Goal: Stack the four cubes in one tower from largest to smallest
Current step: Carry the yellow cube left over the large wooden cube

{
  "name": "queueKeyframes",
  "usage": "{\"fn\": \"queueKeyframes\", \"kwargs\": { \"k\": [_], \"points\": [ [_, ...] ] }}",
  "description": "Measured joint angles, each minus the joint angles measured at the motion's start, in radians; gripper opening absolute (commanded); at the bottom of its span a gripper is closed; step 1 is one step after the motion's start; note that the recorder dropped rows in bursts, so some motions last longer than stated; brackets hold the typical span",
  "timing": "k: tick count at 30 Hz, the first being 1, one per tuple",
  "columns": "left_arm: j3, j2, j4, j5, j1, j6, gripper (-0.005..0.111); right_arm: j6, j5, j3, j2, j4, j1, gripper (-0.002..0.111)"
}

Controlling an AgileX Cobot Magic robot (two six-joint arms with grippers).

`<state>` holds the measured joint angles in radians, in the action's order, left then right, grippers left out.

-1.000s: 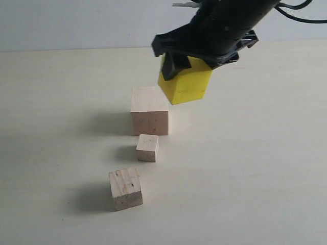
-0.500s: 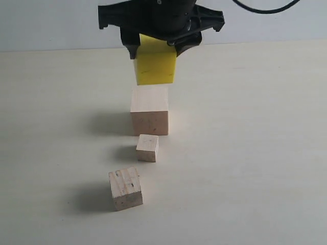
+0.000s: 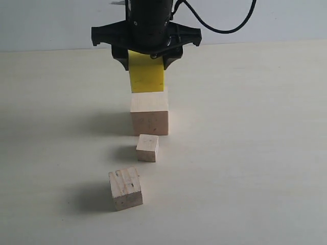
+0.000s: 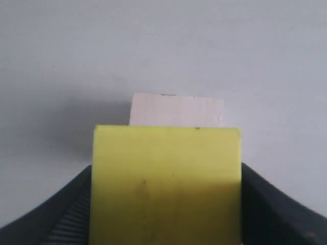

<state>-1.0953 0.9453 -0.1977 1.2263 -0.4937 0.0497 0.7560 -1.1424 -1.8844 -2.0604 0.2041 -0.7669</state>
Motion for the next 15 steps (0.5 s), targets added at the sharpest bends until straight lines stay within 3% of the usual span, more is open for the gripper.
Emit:
{"fn": "queueKeyframes", "kwargs": {
  "k": [6,15],
  "points": [
    [0.000,0.000,0.000,0.000,0.000,-0.002,0.042,0.008,-0.046,0.000,-0.042,0.030,0.000,0.000],
    [0.000,0.000,0.000,0.000,0.000,-0.002,0.042,0.010,0.035,0.000,-0.052,0.030,0.000,0.000]
  ]
}}
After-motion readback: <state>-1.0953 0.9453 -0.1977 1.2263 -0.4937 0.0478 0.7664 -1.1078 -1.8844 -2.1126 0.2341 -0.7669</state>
